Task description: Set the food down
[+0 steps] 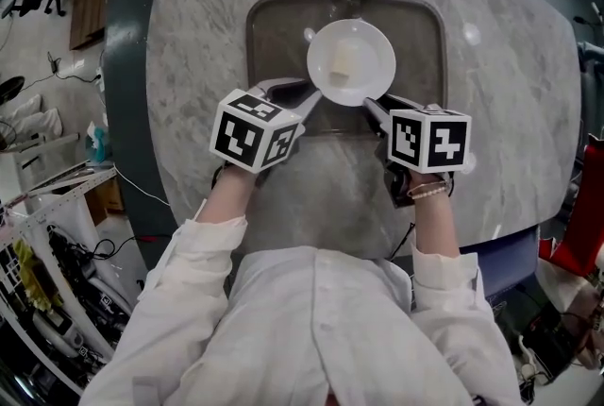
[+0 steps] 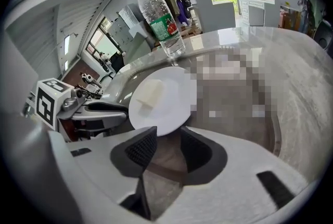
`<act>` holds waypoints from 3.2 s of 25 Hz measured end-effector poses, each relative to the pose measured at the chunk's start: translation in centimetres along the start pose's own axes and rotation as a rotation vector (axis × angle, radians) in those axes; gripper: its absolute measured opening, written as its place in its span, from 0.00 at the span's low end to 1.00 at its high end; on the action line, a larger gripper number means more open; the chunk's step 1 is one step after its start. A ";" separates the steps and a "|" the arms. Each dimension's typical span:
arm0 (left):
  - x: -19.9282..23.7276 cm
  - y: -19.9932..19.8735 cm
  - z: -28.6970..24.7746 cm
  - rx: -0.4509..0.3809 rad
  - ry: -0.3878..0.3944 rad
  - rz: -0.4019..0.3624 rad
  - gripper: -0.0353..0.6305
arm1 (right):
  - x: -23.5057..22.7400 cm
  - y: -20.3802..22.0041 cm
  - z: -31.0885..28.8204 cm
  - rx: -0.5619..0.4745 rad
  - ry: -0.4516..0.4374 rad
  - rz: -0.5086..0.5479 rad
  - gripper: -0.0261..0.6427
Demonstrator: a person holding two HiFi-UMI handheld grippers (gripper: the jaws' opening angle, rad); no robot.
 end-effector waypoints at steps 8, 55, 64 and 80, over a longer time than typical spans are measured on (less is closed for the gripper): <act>-1.3 -0.2 3.0 -0.117 -0.059 -0.045 0.16 | 1.1 0.5 3.6 -0.145 0.001 0.050 0.21; -26.6 14.9 18.9 -0.516 0.257 -0.192 0.08 | 14.1 23.2 25.1 -0.664 -0.251 0.115 0.04; -26.5 16.2 20.3 -0.429 0.333 -0.203 0.08 | 16.6 23.6 25.4 -0.662 -0.210 0.077 0.04; -26.8 18.5 19.3 -0.316 0.398 -0.205 0.08 | 18.0 23.6 25.9 -0.625 -0.192 0.266 0.04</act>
Point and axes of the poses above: the fingertips, and each gripper's own axes: z backward along the fingers, x to its left, y out of its underside, the point moved 5 cm from there along z, backward along the fingers, and after that the axes turned 12 degrees about y, right-handed, at the moved point
